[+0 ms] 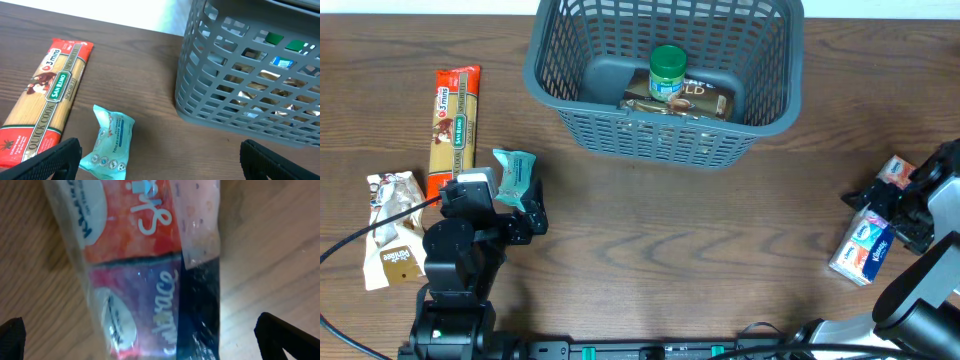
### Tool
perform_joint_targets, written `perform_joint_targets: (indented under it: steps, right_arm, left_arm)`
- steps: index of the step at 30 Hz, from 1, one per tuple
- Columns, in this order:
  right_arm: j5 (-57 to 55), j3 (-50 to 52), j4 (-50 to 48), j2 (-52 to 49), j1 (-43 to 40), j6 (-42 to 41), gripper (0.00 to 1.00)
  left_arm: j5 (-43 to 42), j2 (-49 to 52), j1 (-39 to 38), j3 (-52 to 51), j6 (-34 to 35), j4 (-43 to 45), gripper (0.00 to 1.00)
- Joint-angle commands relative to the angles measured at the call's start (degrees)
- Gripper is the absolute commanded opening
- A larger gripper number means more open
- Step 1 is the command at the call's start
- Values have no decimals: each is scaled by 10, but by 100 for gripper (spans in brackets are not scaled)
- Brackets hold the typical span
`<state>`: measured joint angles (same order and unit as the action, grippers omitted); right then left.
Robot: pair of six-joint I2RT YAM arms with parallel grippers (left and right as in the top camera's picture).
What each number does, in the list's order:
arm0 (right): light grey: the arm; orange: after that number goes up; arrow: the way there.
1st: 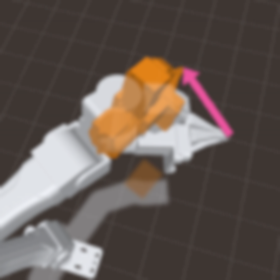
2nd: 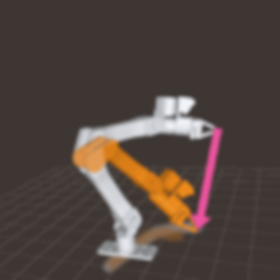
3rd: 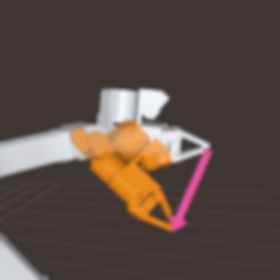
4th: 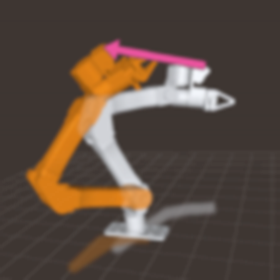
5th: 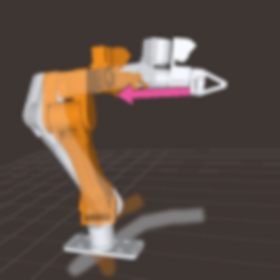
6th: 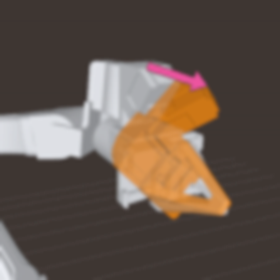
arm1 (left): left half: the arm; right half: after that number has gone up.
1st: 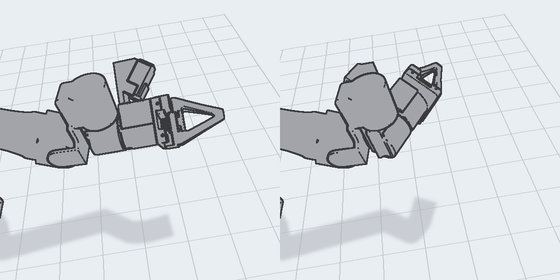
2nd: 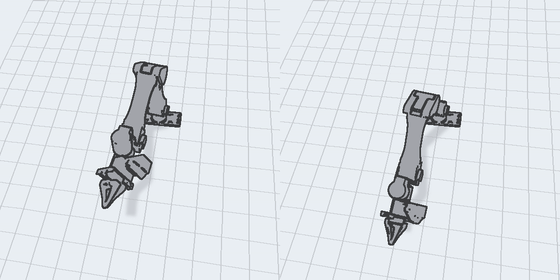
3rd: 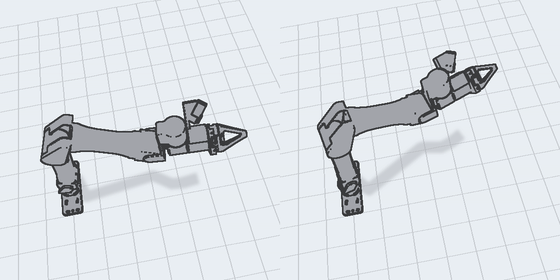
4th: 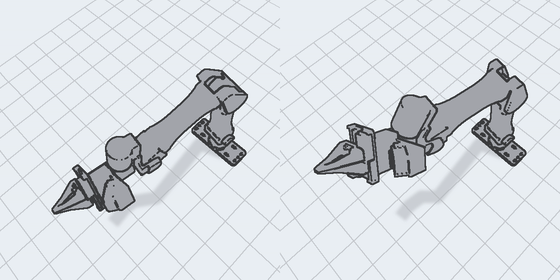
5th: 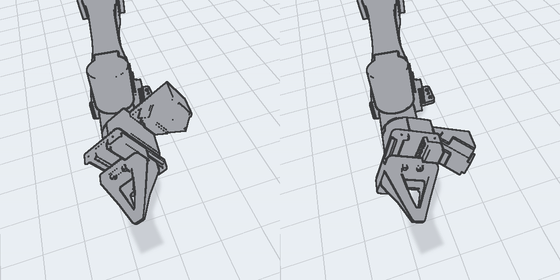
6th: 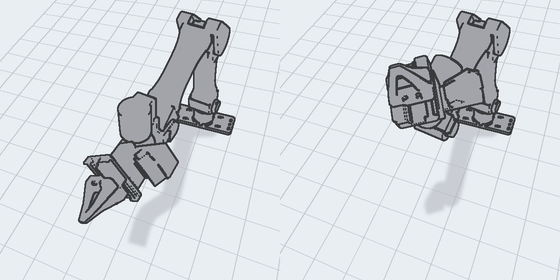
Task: Pack container
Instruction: 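Close the right gripper on the pink-and-purple tissue pack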
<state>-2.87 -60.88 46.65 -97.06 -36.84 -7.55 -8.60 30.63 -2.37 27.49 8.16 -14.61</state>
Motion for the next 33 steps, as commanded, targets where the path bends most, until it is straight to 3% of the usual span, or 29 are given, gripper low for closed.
perform_joint_targets:
  steps: [1, 33]
  right_arm:
    - [10, 19, -18, 3, -3, 6, 99]
    - [10, 100, -165, 3, -3, 6, 99]
  left_arm:
    - [3, 0, -2, 16, 5, 1, 98]
    - [3, 0, -2, 16, 5, 1, 98]
